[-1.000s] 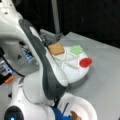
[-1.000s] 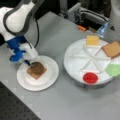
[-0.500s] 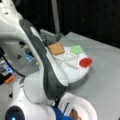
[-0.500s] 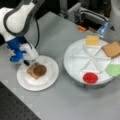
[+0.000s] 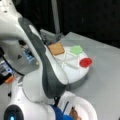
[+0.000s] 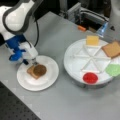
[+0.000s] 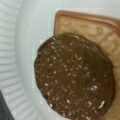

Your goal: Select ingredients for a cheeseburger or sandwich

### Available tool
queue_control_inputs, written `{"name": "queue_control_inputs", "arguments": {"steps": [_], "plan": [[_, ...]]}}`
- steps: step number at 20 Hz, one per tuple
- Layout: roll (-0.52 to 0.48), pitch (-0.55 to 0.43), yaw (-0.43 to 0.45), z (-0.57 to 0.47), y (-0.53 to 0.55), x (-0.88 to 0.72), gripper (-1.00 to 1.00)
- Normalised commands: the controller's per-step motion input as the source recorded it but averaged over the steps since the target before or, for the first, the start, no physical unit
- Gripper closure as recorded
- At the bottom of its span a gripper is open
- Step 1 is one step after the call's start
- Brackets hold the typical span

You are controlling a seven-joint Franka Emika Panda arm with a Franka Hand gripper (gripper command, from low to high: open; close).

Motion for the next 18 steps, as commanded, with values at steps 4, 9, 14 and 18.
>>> {"name": "queue_control_inputs", "arguments": {"steps": [4, 9, 14, 18], "plan": [[-0.189, 0.275, 0.115, 0.39, 0.10, -0.01, -1.00], [-0.259, 0.251, 0.071, 0.29, 0.16, -0.05, -1.00], [-0.343, 0.196, 0.085, 0.23, 0.24, -0.20, -1.00], [-0.425, 0.163, 0.056, 0.27, 0.39, -0.34, -1.00]]}}
